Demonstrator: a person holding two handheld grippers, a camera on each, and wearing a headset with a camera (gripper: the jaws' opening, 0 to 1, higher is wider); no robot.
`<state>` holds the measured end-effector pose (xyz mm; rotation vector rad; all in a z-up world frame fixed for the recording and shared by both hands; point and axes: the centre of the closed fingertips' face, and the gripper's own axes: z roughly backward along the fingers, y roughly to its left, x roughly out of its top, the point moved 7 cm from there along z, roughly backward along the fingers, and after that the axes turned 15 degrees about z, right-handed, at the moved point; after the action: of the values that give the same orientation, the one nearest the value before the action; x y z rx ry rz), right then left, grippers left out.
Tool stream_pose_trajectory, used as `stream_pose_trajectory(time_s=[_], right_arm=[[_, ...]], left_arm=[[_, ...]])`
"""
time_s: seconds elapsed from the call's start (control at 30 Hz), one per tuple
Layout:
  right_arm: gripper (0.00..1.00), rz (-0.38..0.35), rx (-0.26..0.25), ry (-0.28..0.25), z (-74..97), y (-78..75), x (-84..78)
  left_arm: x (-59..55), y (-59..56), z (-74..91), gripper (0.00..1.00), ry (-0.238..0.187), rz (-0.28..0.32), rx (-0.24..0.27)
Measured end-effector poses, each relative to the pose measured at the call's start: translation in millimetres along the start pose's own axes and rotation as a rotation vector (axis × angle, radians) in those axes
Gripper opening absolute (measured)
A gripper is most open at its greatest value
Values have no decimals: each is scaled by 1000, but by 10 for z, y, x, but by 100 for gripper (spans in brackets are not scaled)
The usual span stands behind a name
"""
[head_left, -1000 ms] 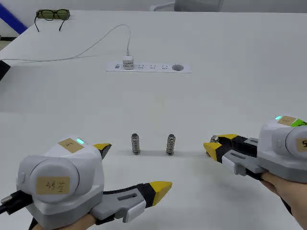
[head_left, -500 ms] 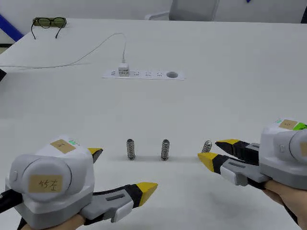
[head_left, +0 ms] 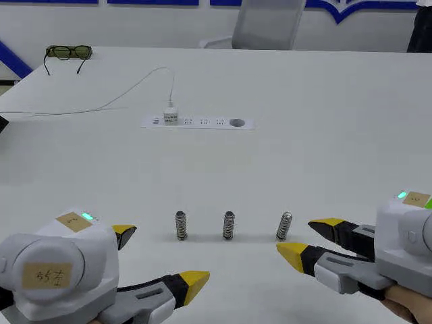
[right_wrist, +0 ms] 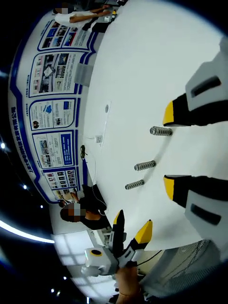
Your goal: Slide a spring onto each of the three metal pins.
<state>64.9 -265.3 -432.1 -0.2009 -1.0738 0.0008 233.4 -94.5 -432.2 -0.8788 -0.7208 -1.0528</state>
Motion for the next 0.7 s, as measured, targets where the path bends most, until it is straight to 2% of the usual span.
stream_pose_trajectory(time_s=[0.27,0.57,0.7], right_arm=[[46,-11,-3,-12,102,56,41],[50,-16,-6,-20,194,178,32],[54,-40,-2,-48,234,214,43]], left_arm=[[24,-43,70,75,-3,-19,-3],[-34,-62,159,74,2,-21,5],[-43,-57,200,74,-2,-13,12]])
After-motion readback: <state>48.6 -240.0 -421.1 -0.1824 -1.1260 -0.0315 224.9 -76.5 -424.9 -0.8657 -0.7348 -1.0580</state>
